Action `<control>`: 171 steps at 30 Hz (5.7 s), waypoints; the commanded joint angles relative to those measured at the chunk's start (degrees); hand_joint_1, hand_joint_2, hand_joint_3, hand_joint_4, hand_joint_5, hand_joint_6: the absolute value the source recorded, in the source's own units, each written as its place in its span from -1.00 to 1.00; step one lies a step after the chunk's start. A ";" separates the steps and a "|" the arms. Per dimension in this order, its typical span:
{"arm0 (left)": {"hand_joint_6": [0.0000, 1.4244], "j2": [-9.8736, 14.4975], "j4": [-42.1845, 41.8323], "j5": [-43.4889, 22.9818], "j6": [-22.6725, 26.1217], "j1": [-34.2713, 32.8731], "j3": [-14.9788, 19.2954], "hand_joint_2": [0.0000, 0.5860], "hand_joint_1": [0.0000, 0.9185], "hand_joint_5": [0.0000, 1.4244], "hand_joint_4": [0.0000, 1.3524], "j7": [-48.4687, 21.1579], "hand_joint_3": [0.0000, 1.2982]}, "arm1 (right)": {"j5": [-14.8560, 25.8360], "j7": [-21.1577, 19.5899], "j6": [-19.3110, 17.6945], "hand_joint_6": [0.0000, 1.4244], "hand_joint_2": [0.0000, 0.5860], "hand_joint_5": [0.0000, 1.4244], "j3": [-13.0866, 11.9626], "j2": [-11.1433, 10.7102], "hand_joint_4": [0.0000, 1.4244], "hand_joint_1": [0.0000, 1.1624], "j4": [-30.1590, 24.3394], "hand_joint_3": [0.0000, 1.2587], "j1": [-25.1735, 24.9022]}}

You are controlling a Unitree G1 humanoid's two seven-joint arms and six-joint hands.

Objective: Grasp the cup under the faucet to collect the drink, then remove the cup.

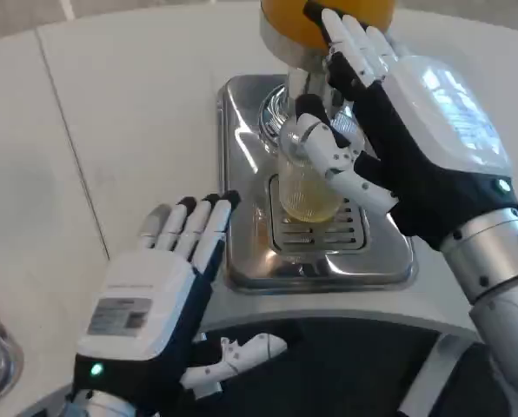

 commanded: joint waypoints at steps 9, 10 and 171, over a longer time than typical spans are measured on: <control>-1.00 -2.25 4.40 3.08 2.92 -5.08 -4.24 -0.59 -1.00 -1.00 -1.00 1.72 -1.00 | -0.48 3.81 0.16 -1.00 1.00 -1.00 -2.07 -1.08 -1.00 -1.00 -0.46 -0.96 0.77; -1.00 -2.30 4.97 3.17 3.13 -5.59 -4.50 -0.59 -1.00 -1.00 -1.00 1.75 -1.00 | -0.36 4.12 0.14 -1.00 1.00 -1.00 -2.12 -1.03 -1.00 -1.00 -0.34 -0.96 0.68; -0.67 -10.59 50.44 -24.96 -14.70 -37.41 -5.72 -0.95 -0.39 -0.67 -1.00 13.90 -1.00 | 10.07 -3.67 -28.60 -1.00 0.73 -1.00 -28.81 4.73 -1.00 -0.72 -22.50 -1.00 61.27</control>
